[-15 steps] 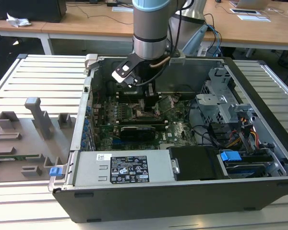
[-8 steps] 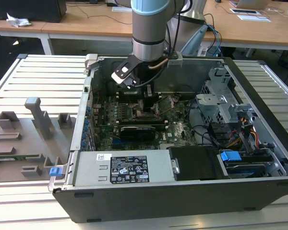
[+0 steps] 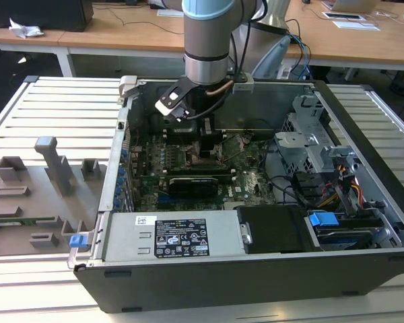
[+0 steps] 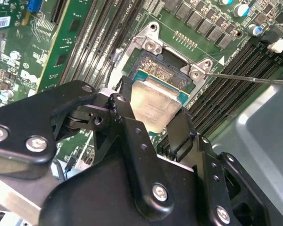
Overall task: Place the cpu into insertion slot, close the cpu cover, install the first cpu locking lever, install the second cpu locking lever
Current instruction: 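Place the cpu into insertion slot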
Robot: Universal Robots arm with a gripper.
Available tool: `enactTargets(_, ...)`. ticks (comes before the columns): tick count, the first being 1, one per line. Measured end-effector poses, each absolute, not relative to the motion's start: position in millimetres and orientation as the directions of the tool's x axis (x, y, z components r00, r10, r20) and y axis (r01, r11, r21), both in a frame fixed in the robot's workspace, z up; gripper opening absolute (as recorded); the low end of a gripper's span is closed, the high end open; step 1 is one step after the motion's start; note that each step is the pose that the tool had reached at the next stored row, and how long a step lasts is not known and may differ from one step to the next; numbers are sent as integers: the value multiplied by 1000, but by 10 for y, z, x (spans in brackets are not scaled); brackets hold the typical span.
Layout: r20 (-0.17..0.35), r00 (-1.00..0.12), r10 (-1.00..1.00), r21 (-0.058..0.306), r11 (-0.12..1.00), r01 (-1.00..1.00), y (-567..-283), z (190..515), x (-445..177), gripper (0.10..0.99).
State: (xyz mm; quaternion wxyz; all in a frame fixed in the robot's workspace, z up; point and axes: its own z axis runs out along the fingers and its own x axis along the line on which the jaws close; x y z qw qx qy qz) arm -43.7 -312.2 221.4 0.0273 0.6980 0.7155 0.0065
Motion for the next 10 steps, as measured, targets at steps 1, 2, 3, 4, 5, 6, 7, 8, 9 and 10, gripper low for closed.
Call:
enactTargets(1,-31,-24,999,47,26,999,-3121,2202,-438,541)
enactTargets(2,-31,-24,999,47,26,999,-3121,2191,-438,541)
enactTargets(3,-32,-24,999,47,26,999,-3121,2173,-441,541)
enactTargets(4,-32,-24,999,47,26,999,-3121,2160,-442,541)
enactTargets(5,-32,-24,999,47,25,999,-3121,2138,-445,541)
enactTargets(6,-32,-23,999,47,25,999,-3121,2115,-449,541)
enactTargets(7,-32,-22,999,47,23,999,-3121,2105,-451,541)
enactTargets(8,-32,-19,999,47,20,999,-3121,2100,-452,541)
enactTargets(9,-32,-10,999,47,12,999,-3121,2095,-454,541)
enactTargets(10,-33,-4,999,47,5,999,-3121,2091,-455,541)
